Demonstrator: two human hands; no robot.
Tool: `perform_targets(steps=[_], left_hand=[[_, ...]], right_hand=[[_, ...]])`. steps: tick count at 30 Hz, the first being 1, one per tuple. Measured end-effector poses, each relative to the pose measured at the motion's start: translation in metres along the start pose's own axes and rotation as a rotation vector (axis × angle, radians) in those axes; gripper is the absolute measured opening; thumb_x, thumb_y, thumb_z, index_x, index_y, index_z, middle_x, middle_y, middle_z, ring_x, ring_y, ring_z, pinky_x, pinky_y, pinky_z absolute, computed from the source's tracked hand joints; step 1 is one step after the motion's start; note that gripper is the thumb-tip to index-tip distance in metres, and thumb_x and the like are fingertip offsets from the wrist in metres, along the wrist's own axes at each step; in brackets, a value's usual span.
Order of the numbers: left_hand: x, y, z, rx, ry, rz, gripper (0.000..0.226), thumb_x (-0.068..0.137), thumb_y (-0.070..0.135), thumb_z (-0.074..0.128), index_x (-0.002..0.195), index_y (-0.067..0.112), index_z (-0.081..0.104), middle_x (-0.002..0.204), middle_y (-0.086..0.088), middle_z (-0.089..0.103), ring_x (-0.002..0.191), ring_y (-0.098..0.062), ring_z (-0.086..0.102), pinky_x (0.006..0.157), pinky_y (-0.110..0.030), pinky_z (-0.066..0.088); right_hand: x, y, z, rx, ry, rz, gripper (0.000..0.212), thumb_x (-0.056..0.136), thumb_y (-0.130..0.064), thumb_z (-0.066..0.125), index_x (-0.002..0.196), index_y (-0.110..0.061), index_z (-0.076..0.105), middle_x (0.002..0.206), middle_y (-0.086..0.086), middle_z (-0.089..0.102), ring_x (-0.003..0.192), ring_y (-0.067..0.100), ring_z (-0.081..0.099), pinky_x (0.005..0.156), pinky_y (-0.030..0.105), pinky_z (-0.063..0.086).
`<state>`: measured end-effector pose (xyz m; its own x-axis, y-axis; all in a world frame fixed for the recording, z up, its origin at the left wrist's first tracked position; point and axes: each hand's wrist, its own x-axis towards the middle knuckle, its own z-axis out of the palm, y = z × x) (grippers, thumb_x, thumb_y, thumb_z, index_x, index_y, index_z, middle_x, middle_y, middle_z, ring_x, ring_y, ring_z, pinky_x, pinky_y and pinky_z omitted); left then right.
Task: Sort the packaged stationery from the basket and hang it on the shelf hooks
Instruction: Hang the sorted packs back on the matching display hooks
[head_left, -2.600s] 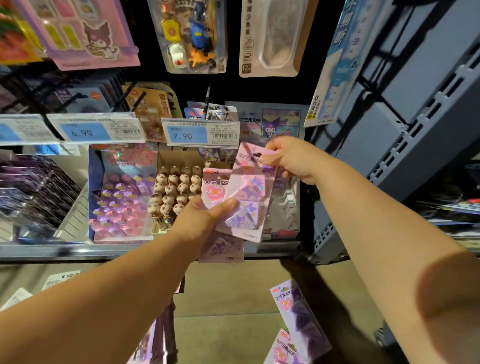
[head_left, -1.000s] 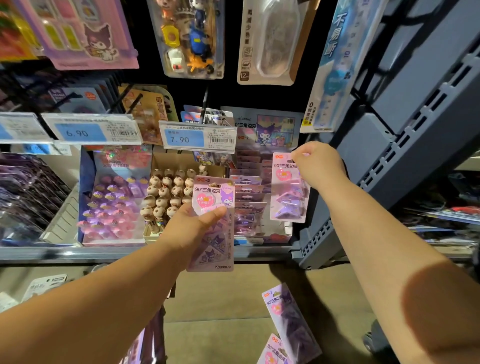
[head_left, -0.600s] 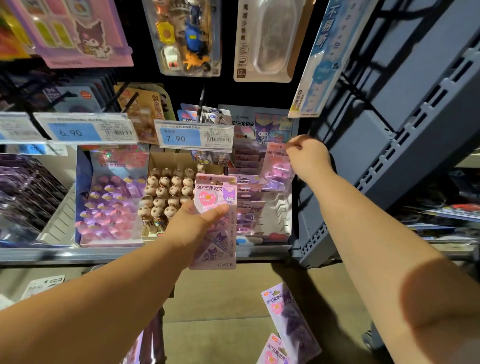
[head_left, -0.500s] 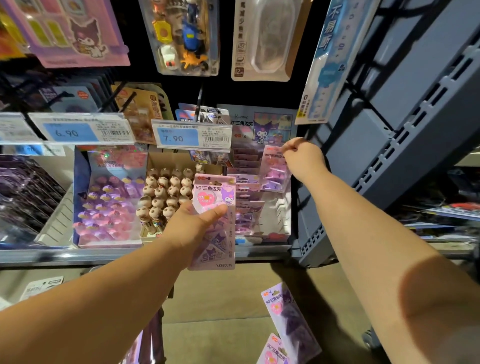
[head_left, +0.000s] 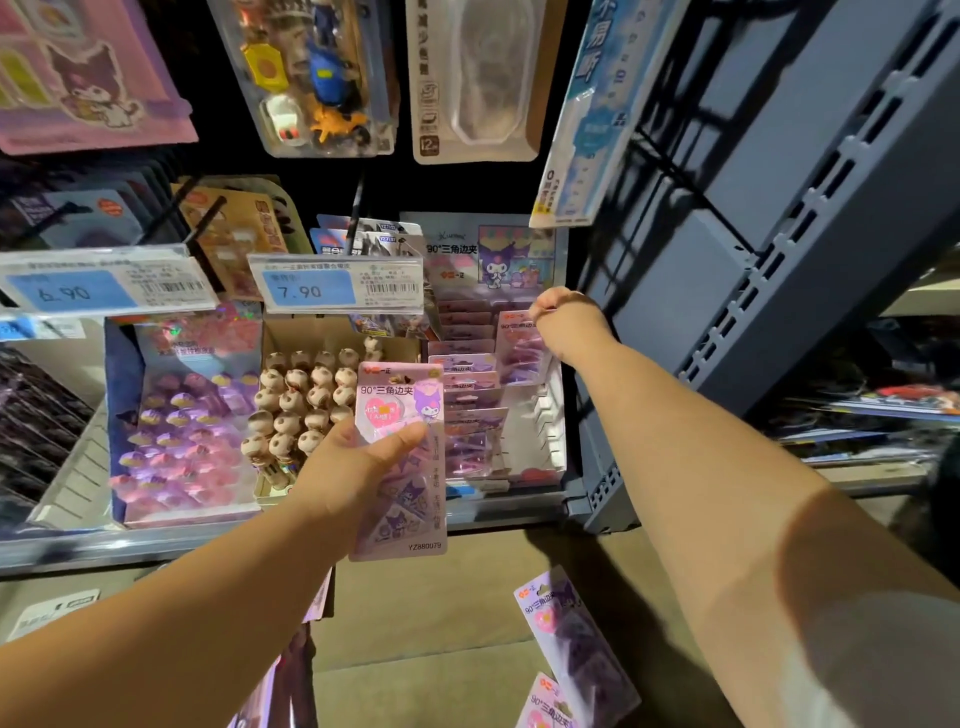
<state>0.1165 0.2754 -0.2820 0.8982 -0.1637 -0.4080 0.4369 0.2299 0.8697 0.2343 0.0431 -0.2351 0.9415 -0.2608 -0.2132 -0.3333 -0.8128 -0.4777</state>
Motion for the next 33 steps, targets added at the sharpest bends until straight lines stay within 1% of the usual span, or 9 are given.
perform_targets(steps=[8, 13, 18, 21, 23, 25, 26, 31, 33], left_hand=[[0.001, 0.001, 0.005, 0.014, -0.006, -0.001, 0.050, 0.070, 0.026, 0.075, 0.114, 0.007, 0.063, 0.106, -0.020, 0.072, 0.097, -0.041, 0.069, 0.091, -0.065, 0.049], [0.003, 0.002, 0.008, -0.038, 0.004, -0.005, 0.044, 0.071, 0.018, 0.072, 0.112, 0.004, 0.063, 0.099, -0.019, 0.072, 0.085, -0.034, 0.071, 0.086, -0.057, 0.053], [0.003, 0.002, 0.010, -0.038, 0.011, -0.004, 0.031, 0.086, 0.010, 0.066, 0.116, 0.002, 0.062, 0.097, -0.018, 0.073, 0.081, -0.030, 0.071, 0.067, -0.042, 0.058], [0.002, 0.003, 0.010, -0.033, 0.010, -0.008, 0.026, 0.090, 0.008, 0.063, 0.115, 0.002, 0.063, 0.095, -0.017, 0.073, 0.079, -0.028, 0.072, 0.062, -0.039, 0.058], [0.001, 0.004, 0.010, -0.027, 0.011, -0.010, 0.026, 0.089, 0.009, 0.064, 0.114, 0.001, 0.063, 0.094, -0.016, 0.074, 0.078, -0.028, 0.072, 0.064, -0.042, 0.057], [0.001, 0.004, 0.011, -0.035, 0.012, -0.011, 0.026, 0.089, 0.008, 0.064, 0.114, 0.001, 0.062, 0.091, -0.014, 0.074, 0.078, -0.027, 0.073, 0.069, -0.044, 0.056], [0.001, 0.005, 0.012, -0.039, 0.009, -0.008, 0.026, 0.088, 0.008, 0.064, 0.113, 0.001, 0.062, 0.091, -0.014, 0.074, 0.078, -0.027, 0.073, 0.069, -0.043, 0.055], [-0.002, 0.008, 0.015, -0.053, -0.038, -0.010, 0.038, 0.080, 0.014, 0.067, 0.116, 0.001, 0.061, 0.100, -0.018, 0.073, 0.086, -0.032, 0.071, 0.071, -0.044, 0.056], [-0.003, 0.010, 0.017, -0.034, -0.052, -0.002, 0.021, 0.088, 0.010, 0.062, 0.109, 0.004, 0.062, 0.095, -0.015, 0.073, 0.084, -0.031, 0.070, 0.071, -0.044, 0.057]], right_hand=[[0.008, 0.017, 0.009, 0.127, 0.020, 0.008, 0.027, 0.094, -0.014, 0.051, 0.118, -0.011, 0.064, 0.100, 0.005, 0.056, 0.088, 0.015, 0.045, 0.080, 0.027, 0.041], [0.004, 0.015, 0.013, 0.079, 0.012, 0.051, 0.012, 0.090, -0.014, 0.058, 0.088, -0.024, 0.063, 0.084, -0.004, 0.053, 0.066, 0.007, 0.046, 0.063, 0.013, 0.040], [0.002, 0.014, 0.015, 0.060, 0.057, 0.092, 0.036, 0.089, -0.005, 0.056, 0.123, -0.016, 0.057, 0.118, 0.005, 0.051, 0.116, 0.021, 0.049, 0.101, 0.031, 0.040], [0.005, 0.011, 0.013, 0.066, 0.053, 0.113, 0.031, 0.087, -0.003, 0.055, 0.116, -0.016, 0.057, 0.095, 0.005, 0.043, 0.117, 0.020, 0.047, 0.109, 0.032, 0.035], [0.003, 0.012, 0.014, 0.125, 0.054, 0.146, 0.026, 0.087, -0.004, 0.057, 0.105, -0.023, 0.054, 0.077, 0.001, 0.034, 0.100, 0.017, 0.049, 0.101, 0.021, 0.042], [0.001, 0.015, 0.014, 0.217, 0.069, 0.105, 0.016, 0.087, -0.012, 0.064, 0.096, -0.023, 0.058, 0.073, -0.005, 0.043, 0.073, 0.008, 0.051, 0.066, 0.001, 0.044], [0.000, 0.016, 0.014, 0.177, 0.110, 0.056, 0.009, 0.086, -0.018, 0.066, 0.091, -0.023, 0.060, 0.072, -0.008, 0.049, 0.065, 0.006, 0.049, 0.054, 0.002, 0.042], [-0.021, 0.009, 0.019, 0.181, 0.366, -0.070, 0.017, 0.087, -0.045, 0.064, 0.084, -0.028, 0.065, 0.090, -0.008, 0.056, 0.090, 0.018, 0.054, 0.077, 0.027, 0.048], [-0.039, 0.002, 0.018, 0.345, 0.238, -0.191, 0.023, 0.089, -0.045, 0.062, 0.093, -0.024, 0.069, 0.090, -0.010, 0.061, 0.090, 0.014, 0.057, 0.080, 0.028, 0.048]])
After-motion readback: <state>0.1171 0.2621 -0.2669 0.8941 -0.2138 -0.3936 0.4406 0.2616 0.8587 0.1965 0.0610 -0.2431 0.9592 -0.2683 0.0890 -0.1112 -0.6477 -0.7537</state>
